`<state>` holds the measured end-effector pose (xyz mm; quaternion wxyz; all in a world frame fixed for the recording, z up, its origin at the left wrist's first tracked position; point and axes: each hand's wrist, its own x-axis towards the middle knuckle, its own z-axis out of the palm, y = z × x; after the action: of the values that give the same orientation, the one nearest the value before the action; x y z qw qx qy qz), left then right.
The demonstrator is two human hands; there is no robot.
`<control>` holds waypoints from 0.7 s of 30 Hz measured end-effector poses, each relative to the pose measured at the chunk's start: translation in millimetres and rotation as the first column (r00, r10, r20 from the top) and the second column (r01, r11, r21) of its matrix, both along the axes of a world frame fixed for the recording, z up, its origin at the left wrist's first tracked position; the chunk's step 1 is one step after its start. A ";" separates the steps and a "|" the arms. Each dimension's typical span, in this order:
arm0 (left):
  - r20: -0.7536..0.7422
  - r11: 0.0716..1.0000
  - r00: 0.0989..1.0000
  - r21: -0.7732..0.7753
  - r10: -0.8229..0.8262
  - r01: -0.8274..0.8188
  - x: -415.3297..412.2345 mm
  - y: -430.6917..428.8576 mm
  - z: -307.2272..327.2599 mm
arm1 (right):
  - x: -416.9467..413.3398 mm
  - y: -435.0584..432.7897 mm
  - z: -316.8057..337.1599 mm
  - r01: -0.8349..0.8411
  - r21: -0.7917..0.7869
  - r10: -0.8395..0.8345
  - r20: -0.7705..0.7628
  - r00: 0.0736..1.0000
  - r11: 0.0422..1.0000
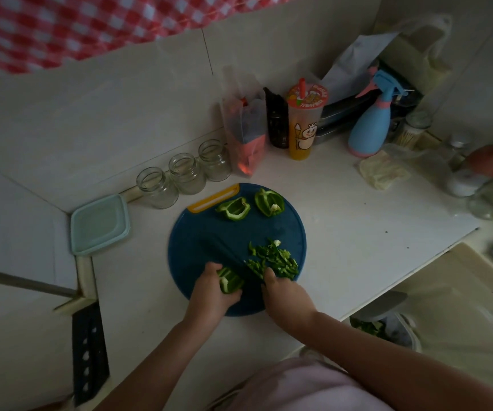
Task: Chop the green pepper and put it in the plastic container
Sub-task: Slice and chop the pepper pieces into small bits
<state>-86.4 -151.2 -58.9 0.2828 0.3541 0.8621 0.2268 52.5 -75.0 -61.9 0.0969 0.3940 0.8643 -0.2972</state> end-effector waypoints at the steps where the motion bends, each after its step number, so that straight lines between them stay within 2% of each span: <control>1: -0.005 1.000 1.000 0.004 0.013 -0.013 1.3 -0.2 -0.8 | 2.6 -1.9 -0.8 -0.044 0.046 0.043 0.003 0.999 0.998; 6: 0.027 0.997 0.997 0.016 0.076 -0.077 6.6 0.5 -2.8 | 12.1 -10.8 -1.8 -0.200 0.143 0.199 0.017 0.980 0.969; 9: 0.029 0.995 0.995 0.027 0.093 -0.093 7.8 0.9 -2.4 | 13.3 -13.6 -2.3 -0.219 0.123 0.220 0.004 0.976 0.968; 15: 0.046 0.993 0.992 0.006 0.120 -0.120 11.3 2.5 -3.1 | 14.7 -11.2 5.9 -0.269 0.192 0.266 0.041 0.963 0.944; 21: 0.062 0.987 0.985 -0.025 0.162 -0.161 12.7 5.4 -1.7 | 15.7 -9.5 3.5 -0.270 0.163 0.261 0.074 0.963 0.949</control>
<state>-73.8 -145.7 -60.7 0.2944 0.2730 0.8806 0.2517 68.2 -84.6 -58.4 0.1240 0.2886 0.9290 -0.1957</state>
